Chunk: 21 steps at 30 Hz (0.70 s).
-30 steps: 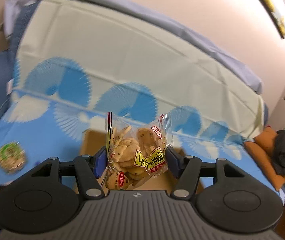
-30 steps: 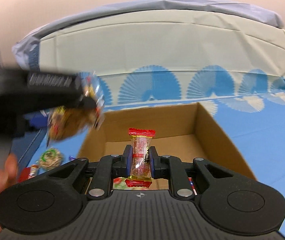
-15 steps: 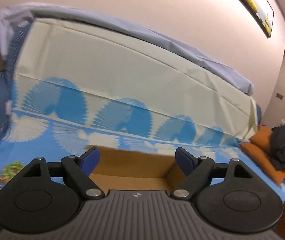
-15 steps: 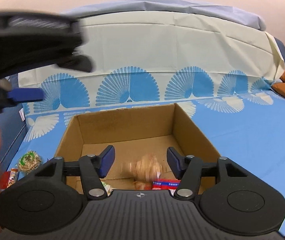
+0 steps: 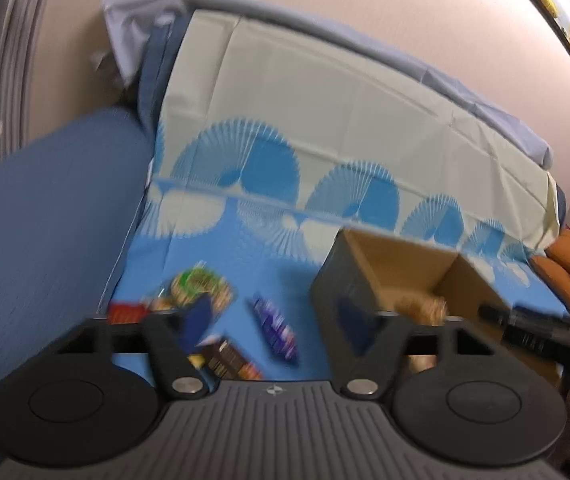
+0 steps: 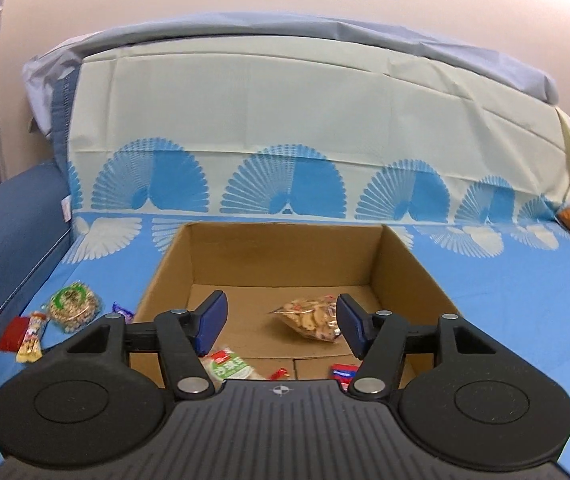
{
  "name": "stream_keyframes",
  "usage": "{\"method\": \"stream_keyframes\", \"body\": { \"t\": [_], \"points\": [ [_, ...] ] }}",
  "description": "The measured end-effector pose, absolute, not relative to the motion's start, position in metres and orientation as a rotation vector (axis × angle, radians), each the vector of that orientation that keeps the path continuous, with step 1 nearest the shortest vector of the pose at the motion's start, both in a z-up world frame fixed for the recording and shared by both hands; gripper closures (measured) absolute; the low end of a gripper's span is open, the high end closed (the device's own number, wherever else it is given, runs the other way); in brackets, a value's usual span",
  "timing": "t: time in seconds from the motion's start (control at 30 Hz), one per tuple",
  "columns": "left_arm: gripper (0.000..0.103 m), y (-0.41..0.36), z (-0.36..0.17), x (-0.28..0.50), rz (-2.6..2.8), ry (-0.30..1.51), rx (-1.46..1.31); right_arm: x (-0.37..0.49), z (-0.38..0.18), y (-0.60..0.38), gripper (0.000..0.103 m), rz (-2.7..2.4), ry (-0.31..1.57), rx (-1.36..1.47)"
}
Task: Organize snacks
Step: 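Move both tools toward the chocolate bars and yellow snack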
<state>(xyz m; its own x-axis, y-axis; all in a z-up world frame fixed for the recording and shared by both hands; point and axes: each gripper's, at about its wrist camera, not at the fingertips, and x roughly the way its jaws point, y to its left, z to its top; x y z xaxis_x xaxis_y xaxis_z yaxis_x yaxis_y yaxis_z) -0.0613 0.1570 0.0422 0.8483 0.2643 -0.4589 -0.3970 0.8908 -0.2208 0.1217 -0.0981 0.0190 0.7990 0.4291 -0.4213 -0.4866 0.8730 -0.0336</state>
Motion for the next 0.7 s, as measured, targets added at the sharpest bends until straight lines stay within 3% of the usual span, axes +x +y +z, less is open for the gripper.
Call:
{"method": "stream_keyframes", "body": {
  "t": [0.03,0.07,0.1,0.2,0.33,0.7],
  "points": [
    [0.059,0.162,0.033,-0.068,0.363,0.448,-0.307,0.118,0.018,-0.096,0.041,0.500,0.413,-0.153],
    [0.077,0.165,0.023,-0.076,0.373,0.460,-0.292,0.114,0.017,-0.092,0.041,0.510,0.404,-0.165],
    [0.086,0.169,0.009,-0.086,0.378,0.473,-0.287,0.110,0.016,-0.089,0.041,0.518,0.396,-0.175],
    [0.087,0.182,-0.031,-0.105,0.394,0.557,-0.385,0.093,0.016,-0.077,0.044,0.570,0.361,-0.200],
    [0.087,0.198,-0.028,-0.113,0.402,0.497,-0.467,0.068,0.016,-0.061,0.055,0.679,0.309,-0.219],
    [0.087,0.194,-0.027,-0.119,0.363,0.472,-0.459,0.009,0.001,0.007,0.055,0.939,0.286,-0.345]
  ]
}}
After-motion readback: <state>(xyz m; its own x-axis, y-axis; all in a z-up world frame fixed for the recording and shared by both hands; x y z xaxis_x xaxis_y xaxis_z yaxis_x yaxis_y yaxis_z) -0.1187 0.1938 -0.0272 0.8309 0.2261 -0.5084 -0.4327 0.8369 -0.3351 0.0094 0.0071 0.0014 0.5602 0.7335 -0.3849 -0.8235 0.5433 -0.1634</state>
